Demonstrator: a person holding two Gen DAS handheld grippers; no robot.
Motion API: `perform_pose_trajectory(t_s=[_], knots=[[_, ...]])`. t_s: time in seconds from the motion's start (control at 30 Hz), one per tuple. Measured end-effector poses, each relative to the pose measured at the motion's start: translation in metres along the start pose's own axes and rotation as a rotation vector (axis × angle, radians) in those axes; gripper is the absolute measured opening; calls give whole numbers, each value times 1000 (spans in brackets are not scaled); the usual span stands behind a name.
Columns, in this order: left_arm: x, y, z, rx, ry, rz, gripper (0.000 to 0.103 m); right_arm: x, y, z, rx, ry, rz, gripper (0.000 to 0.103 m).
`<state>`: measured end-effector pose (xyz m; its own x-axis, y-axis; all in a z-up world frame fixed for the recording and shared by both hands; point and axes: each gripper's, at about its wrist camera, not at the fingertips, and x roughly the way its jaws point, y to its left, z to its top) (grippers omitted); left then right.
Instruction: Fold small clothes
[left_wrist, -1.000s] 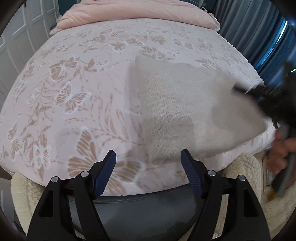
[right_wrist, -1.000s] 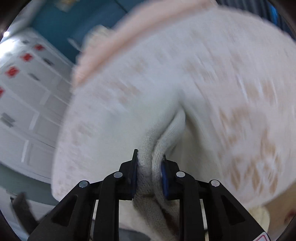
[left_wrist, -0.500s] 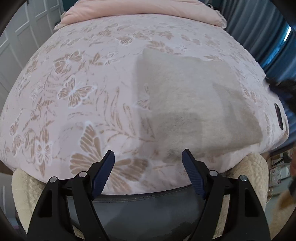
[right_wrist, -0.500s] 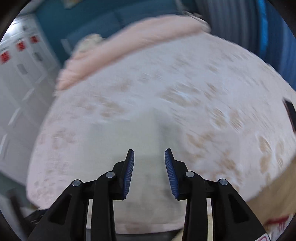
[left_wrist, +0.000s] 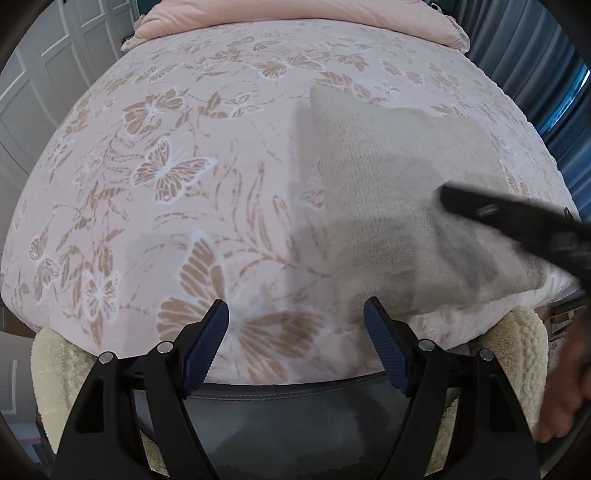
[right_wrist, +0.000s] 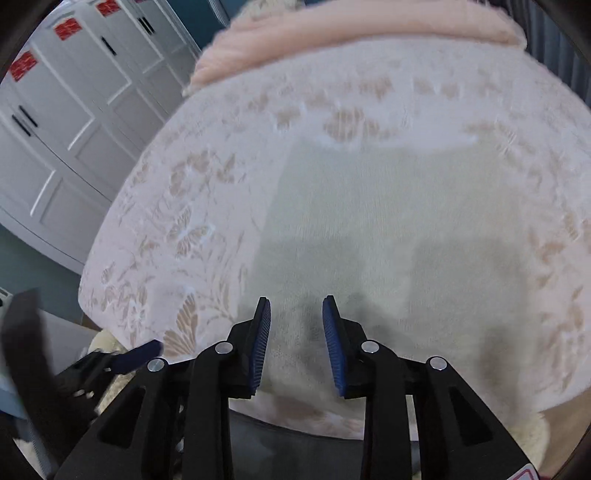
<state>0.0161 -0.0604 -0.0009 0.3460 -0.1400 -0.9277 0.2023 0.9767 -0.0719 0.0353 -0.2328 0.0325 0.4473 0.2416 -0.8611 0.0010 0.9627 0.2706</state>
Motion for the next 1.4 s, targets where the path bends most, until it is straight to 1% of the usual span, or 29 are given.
perform_pose_trajectory(t_s=[0.03, 0.07, 0.1, 0.13, 0.17, 0.23, 0.27, 0.3, 0.37, 0.43, 0.53, 0.57, 0.6, 0.63, 0.67, 0.7, 0.77, 0.83, 0.87, 0.9, 0.97, 1.0, 1.07, 1.1, 1.17, 1.27, 1.3, 1.37, 1.4], knots=[[1, -1, 0, 1, 3, -1, 73, 10, -6, -7, -2, 30, -26, 29], [2, -3, 0, 7, 4, -2, 73, 32, -15, -19, 5, 109, -58, 30], [2, -5, 0, 14, 0, -1, 73, 50, -21, -31, 14, 160, -80, 28], [2, -7, 0, 18, -2, 0, 73, 55, -27, -38, 30, 163, -73, 23], [2, -9, 0, 26, -1, -1, 73, 43, -33, -40, 79, 125, -25, 23], [1, -12, -1, 41, -1, 1, 73, 16, -40, -35, 138, 57, 23, 24], [0, -13, 0, 45, -2, 0, 73, -7, -50, -31, 175, -23, 29, 30], [-1, -14, 0, 46, -2, -4, 75, -18, -58, -30, 195, -65, 21, 34], [-1, -16, 4, 39, -14, -26, 81, -36, -89, -22, 256, -131, -54, 60], [-1, -23, 11, 30, -21, -35, 81, -29, -120, -14, 313, -114, -100, 62], [-1, -43, 25, 54, -40, -69, 81, 0, -153, -6, 383, -30, -58, 62], [0, -49, 29, 65, -50, -65, 82, 12, -158, -6, 395, -7, -34, 61], [2, -55, 32, 80, -57, -53, 82, 19, -158, -6, 391, 6, -16, 56], [4, -59, 34, 90, -58, -43, 82, 24, -156, -4, 375, 14, 1, 31], [9, -65, 37, 103, -49, -28, 82, 29, -148, -1, 367, 13, 6, 17], [11, -67, 38, 107, -43, -25, 82, 17, -146, 5, 359, -20, 8, 17], [14, -70, 38, 116, -38, -19, 82, -17, -138, 8, 334, -128, 45, 14], [17, -73, 37, 132, -29, -7, 82, -44, -132, 9, 300, -217, 27, 14], [21, -75, 37, 140, -26, -4, 82, -40, -134, 6, 293, -222, 9, 14], [23, -76, 36, 144, -25, -3, 83, -18, -144, 0, 291, -154, -57, 14], [32, -81, 35, 157, -11, 10, 83, 32, -162, -16, 296, 15, -117, 15], [36, -83, 34, 165, -2, 16, 83, 34, -165, -23, 317, -7, -96, 16], [41, -87, 32, 175, 12, 26, 83, 11, -166, -18, 380, -51, -48, 18], [40, -87, 32, 177, 8, 32, 83, -2, -164, -16, 396, -84, -44, 18], [37, -86, 31, 176, 6, 32, 83, -36, -145, -12, 361, -175, -66, 22], [30, -77, 34, 137, 5, 6, 83, -59, -125, -11, 296, -214, -37, 23], [26, -73, 34, 125, 2, -1, 83, -54, -114, -12, 261, -194, -34, 23], [20, -64, 33, 94, -3, -4, 83, -26, -106, -15, 214, -115, -63, 23], [18, -60, 32, 83, -2, -7, 83, 5, -107, -21, 191, -23, -112, 23]])
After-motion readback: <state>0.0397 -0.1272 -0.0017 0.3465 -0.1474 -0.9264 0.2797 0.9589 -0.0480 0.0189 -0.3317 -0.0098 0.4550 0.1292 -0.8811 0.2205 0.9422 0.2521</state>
